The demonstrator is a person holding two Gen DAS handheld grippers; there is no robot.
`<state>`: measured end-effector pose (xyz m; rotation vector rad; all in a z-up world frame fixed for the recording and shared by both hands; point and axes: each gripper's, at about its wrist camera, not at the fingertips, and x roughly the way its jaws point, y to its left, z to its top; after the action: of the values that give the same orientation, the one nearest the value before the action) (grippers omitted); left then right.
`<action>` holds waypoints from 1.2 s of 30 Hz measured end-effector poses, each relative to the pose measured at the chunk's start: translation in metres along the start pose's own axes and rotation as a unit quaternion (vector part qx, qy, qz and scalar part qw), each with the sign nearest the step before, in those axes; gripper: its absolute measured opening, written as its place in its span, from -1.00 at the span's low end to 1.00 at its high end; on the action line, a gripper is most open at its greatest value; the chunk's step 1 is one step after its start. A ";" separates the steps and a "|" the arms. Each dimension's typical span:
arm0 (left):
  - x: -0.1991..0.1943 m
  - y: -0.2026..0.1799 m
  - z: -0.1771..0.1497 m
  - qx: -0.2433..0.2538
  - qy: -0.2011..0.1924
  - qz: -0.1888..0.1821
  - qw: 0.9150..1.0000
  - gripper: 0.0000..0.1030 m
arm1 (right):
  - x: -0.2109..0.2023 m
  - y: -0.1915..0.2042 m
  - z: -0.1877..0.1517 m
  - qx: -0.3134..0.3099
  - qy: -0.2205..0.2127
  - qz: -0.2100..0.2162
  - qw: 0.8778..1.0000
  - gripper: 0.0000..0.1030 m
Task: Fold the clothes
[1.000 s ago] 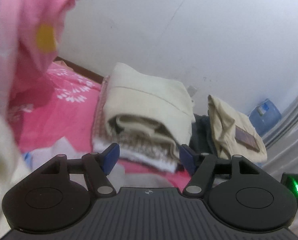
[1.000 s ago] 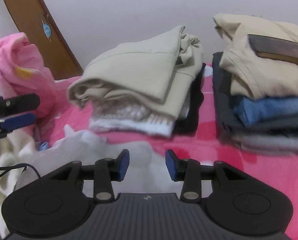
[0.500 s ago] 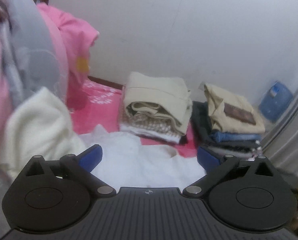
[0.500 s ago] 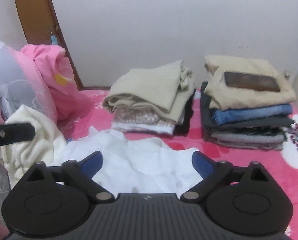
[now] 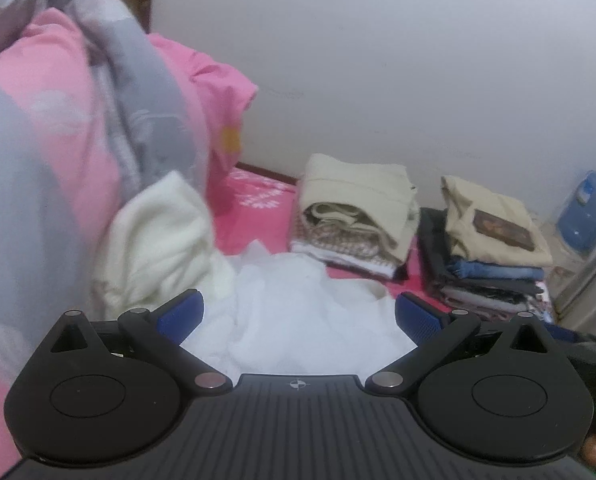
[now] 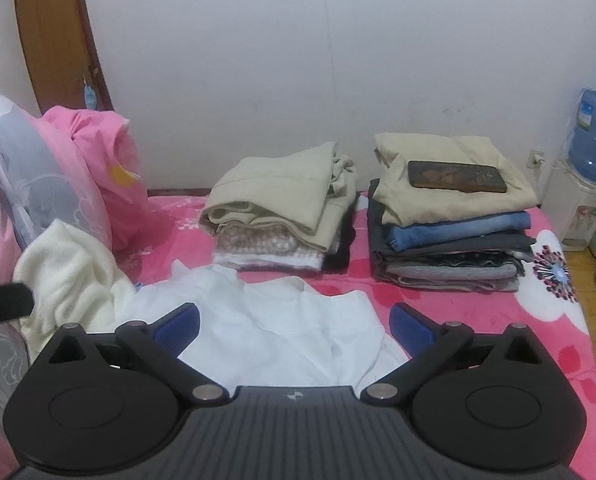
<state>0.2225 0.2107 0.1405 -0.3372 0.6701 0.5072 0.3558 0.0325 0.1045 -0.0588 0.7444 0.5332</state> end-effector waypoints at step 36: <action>-0.013 -0.002 -0.004 0.058 -0.028 0.055 0.996 1.00 | -0.026 0.038 0.002 -0.035 -0.035 -0.046 0.998 1.00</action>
<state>0.2133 0.2027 0.1465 -0.1769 0.6635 0.5780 0.3231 0.0542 0.1281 -0.1380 0.6506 0.4714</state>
